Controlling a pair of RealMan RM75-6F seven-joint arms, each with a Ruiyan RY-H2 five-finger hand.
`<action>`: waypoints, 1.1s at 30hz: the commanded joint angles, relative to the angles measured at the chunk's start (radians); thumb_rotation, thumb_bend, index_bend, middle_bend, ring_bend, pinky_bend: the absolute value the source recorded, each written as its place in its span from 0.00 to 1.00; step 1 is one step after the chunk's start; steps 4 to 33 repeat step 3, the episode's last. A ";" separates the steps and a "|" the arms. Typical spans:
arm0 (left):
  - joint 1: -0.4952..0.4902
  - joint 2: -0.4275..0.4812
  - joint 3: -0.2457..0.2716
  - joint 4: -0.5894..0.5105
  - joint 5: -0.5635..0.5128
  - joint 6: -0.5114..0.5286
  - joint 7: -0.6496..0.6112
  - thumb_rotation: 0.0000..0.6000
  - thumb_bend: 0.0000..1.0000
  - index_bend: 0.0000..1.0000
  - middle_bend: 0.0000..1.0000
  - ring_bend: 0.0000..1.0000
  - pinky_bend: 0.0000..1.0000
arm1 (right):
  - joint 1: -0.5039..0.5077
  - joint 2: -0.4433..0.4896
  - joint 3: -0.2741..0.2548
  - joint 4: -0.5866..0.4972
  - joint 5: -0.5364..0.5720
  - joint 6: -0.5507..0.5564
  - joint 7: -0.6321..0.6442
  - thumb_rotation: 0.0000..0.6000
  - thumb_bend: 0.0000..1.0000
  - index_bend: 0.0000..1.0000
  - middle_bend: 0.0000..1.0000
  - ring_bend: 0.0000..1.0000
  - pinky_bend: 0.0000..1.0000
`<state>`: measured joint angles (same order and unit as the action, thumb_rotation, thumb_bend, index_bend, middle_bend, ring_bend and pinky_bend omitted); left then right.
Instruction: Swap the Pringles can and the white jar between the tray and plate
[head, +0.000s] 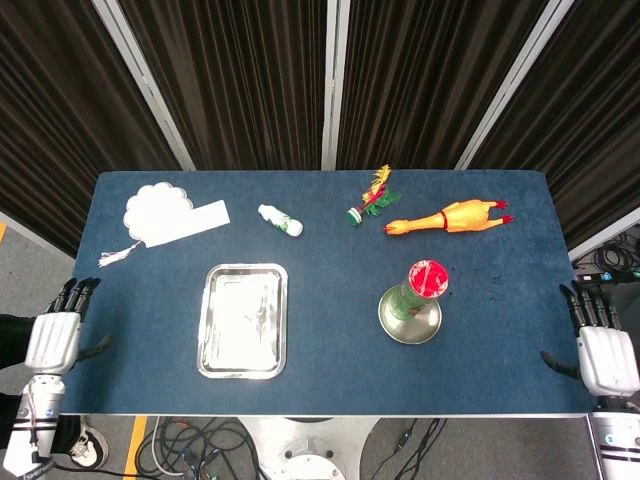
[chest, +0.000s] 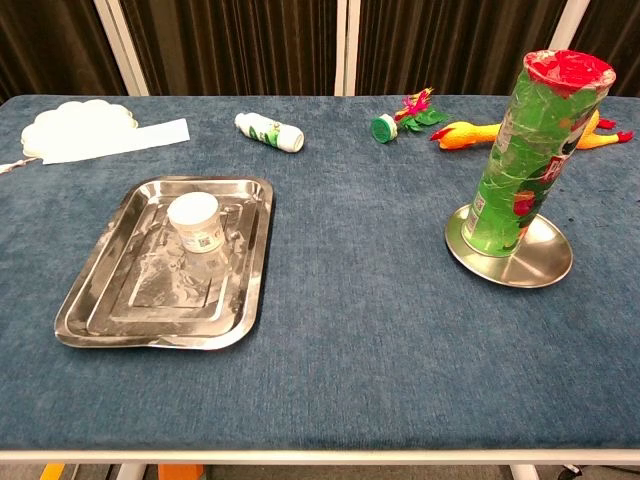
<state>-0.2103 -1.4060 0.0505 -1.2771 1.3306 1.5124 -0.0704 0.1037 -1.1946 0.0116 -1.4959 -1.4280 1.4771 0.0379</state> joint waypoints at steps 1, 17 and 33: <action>0.023 -0.008 -0.001 0.013 0.007 0.011 -0.020 1.00 0.16 0.09 0.09 0.04 0.24 | -0.025 -0.053 -0.041 0.038 -0.030 -0.020 -0.015 1.00 0.05 0.00 0.00 0.00 0.00; 0.031 -0.009 -0.004 0.018 0.020 0.011 -0.028 1.00 0.16 0.09 0.09 0.04 0.23 | -0.028 -0.069 -0.037 0.043 -0.030 -0.021 -0.020 1.00 0.05 0.00 0.00 0.00 0.00; 0.031 -0.009 -0.004 0.018 0.020 0.011 -0.028 1.00 0.16 0.09 0.09 0.04 0.23 | -0.028 -0.069 -0.037 0.043 -0.030 -0.021 -0.020 1.00 0.05 0.00 0.00 0.00 0.00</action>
